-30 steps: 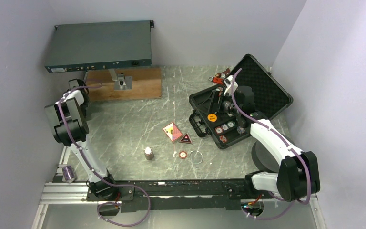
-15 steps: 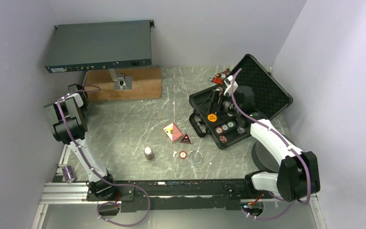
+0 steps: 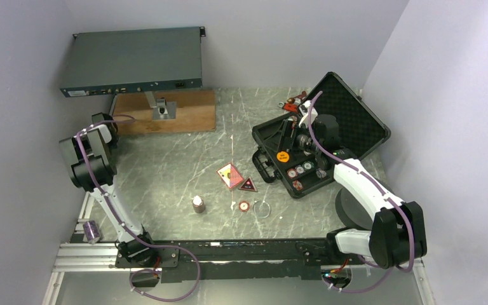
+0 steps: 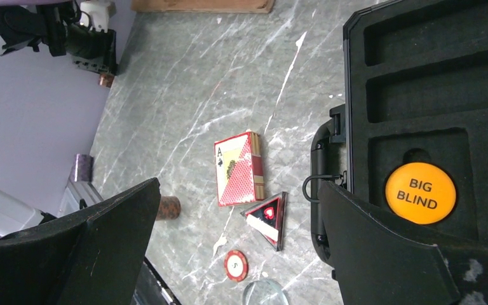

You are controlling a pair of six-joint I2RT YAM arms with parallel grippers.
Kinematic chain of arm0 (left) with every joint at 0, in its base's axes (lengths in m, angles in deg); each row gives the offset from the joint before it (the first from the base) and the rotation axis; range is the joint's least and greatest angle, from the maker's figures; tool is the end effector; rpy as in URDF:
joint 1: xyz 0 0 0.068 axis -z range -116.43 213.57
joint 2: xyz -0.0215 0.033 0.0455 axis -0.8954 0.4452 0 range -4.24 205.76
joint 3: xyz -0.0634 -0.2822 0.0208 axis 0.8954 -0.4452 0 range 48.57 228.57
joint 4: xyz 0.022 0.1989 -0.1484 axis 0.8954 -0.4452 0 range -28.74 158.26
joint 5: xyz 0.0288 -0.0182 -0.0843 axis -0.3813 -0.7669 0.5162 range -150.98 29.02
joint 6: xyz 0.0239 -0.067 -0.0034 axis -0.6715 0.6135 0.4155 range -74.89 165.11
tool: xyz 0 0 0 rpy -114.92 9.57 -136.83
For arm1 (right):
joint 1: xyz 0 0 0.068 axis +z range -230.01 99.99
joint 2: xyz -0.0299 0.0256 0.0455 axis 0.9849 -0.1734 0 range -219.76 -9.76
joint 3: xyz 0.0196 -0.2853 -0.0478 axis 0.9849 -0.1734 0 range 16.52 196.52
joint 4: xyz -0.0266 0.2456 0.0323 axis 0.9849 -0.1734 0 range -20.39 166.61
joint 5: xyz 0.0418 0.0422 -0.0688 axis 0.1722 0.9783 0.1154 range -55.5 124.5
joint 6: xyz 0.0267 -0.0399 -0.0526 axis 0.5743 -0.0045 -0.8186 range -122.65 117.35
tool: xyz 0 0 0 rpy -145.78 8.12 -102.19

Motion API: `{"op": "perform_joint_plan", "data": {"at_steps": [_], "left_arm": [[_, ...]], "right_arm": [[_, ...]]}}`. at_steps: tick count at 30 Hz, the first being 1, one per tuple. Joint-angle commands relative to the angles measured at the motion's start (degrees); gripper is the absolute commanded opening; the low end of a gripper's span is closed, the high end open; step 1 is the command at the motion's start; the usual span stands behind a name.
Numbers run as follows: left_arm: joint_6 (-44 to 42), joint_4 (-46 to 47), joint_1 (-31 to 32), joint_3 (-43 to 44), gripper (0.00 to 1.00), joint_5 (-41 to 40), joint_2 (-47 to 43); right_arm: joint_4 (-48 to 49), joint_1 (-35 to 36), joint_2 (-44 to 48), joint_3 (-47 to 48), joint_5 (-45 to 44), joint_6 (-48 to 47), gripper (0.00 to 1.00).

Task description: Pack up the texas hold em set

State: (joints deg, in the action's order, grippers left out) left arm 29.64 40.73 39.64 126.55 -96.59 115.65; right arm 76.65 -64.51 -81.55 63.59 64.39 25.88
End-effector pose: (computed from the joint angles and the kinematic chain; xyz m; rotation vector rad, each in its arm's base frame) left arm 0.3661 0.1997 0.1337 -0.3741 2.8183 1.0316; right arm 0.2630 0.1033 0.2865 -0.1163 2.0826 1.0027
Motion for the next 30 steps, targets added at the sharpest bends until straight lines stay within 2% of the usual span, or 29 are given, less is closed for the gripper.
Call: {"op": "perform_joint_plan", "data": {"at_steps": [1, 4, 8, 18, 22, 30], "left_arm": [[1.7, -1.9, 0.1, -1.3, 0.27, 2.6, -0.1], [1.8, 0.5, 0.1, -3.6, 0.22, 2.4, -2.7], [2.6, 2.6, 0.0, -5.8, 0.21, 2.8, -7.1], [7.8, 1.0, 0.9, -5.0, 0.02, 8.1, -19.7], [8.7, 4.9, 3.0, -10.4, 0.01, 7.5, -29.5], [12.5, 5.9, 4.8, -17.8, 0.00, 8.3, -44.9]], "right_arm": [[0.8, 0.0, 0.5, 0.3, -1.1, -1.0, 1.00], [0.8, 0.0, 0.6, 0.3, -1.1, -1.0, 1.00], [0.6, 0.0, 0.9, 0.4, -1.0, -0.9, 1.00], [0.2, 0.0, 2.3, 0.2, -1.3, -1.3, 1.00], [0.6, 0.0, 2.7, -0.3, -2.0, -1.2, 1.00], [-1.3, 0.0, 4.6, -0.2, -4.1, -2.2, 1.00]]}}
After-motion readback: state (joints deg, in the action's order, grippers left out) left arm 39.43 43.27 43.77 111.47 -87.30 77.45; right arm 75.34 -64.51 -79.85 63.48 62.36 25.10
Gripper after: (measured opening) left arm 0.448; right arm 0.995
